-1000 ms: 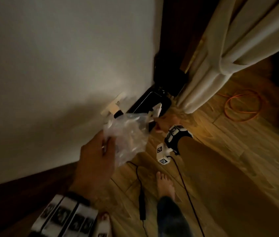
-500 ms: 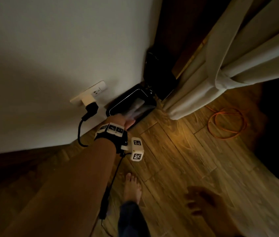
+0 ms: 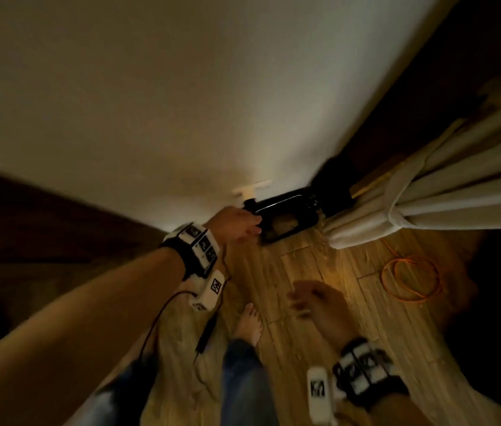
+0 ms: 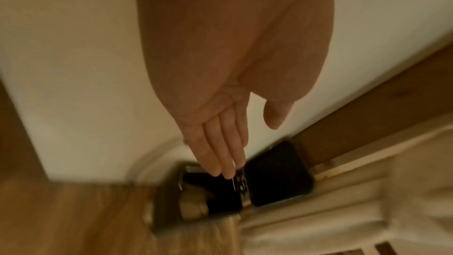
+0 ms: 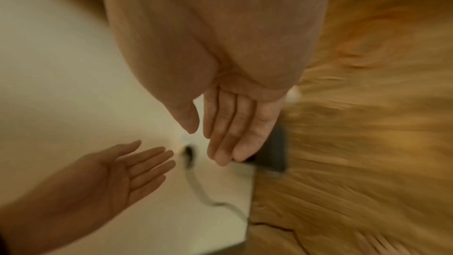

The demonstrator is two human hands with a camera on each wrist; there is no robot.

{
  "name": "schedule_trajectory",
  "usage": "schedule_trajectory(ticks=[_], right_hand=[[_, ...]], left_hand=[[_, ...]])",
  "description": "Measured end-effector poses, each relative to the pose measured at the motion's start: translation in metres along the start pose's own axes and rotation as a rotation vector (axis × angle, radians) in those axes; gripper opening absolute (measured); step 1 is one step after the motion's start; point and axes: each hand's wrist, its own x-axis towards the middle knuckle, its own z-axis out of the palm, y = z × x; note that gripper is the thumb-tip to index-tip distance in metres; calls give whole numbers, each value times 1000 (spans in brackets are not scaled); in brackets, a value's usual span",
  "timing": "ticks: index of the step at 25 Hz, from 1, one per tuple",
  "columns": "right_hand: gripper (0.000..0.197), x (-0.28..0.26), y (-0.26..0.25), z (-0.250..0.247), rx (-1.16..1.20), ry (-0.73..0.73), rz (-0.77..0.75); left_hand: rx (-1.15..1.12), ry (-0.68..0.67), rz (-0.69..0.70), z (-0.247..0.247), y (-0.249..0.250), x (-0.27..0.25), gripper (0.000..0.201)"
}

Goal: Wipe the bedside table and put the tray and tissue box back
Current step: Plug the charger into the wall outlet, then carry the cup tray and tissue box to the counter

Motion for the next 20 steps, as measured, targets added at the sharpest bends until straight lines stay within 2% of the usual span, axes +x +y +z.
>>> schedule_trajectory(ticks=[3,4,6,7,10,12,14,16,19,20], right_hand=[[21,-35,-88,47,-341,-108,-204],[20,-41,-107,64,-454,-166,-252],[12,-71,-153,124,-763,-332,-333],[11,-87,-169,158,-919,-413,-364],[27,-138,-204,273,-1410,-606,-474],[24,-167,-207,342,-1650,-678,-578],[25,-201,-183,428,-1821,-755,-660],[26,-243,-146,513,-1941,-862,-666],[24,-308,-68,639,-2160,-1024,-702],[22,-325,-47,667,-2220,-1046,-716]], left_hand=[[535,90,126,-73,-4,-129,39],[648,105,141,-90,-14,-155,37],[718,187,119,-140,-50,-227,34],[678,233,87,-162,-78,-262,35],[425,452,-26,-214,-190,-364,40],[208,607,-92,-230,-264,-420,39],[-4,728,-186,-227,-361,-479,38],[-207,823,-261,-205,-460,-534,39],[-470,881,-388,-149,-586,-601,39],[-552,885,-431,-130,-611,-616,39]])
